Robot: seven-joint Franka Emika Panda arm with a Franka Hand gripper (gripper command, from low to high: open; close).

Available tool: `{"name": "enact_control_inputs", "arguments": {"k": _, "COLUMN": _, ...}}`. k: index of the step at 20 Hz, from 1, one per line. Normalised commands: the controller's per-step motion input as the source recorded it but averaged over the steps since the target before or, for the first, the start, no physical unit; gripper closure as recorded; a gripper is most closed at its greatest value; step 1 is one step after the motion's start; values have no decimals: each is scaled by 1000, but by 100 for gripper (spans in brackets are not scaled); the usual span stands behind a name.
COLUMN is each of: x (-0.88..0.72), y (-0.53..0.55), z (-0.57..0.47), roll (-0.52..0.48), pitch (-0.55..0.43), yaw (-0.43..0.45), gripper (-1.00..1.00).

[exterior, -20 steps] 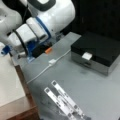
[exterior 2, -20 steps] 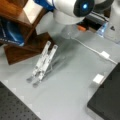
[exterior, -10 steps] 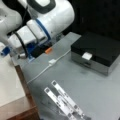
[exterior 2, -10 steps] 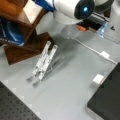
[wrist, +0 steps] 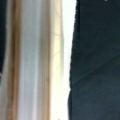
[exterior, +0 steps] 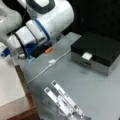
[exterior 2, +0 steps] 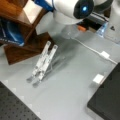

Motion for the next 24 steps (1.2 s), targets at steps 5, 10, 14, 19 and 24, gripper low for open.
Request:
{"name": "enact_control_inputs", "arguments": {"k": 5, "x": -165, "y": -47, "z": -12, "roll": 24, "pitch": -51, "yaw": 212, "gripper": 100}}
{"name": "enact_control_inputs", "arguments": {"k": 10, "x": -151, "y": 2, "z": -14, "roll": 27, "pitch": -36, "yaw": 239, "gripper": 100}}
{"name": "enact_control_inputs", "arguments": {"k": 14, "x": -116, "y": 74, "z": 8, "roll": -3, "pitch": 3, "yaw": 299, "gripper": 100}}
{"name": "enact_control_inputs", "arguments": {"k": 19, "x": -98, "y": 212, "z": 116, "roll": -22, "pitch": 49, "yaw": 278, "gripper": 100}}
{"name": "enact_control_inputs", "arguments": {"k": 24, "x": -13, "y": 358, "z": 347, "roll": -56, "pitch": 84, "yaw": 216, "gripper": 100}}
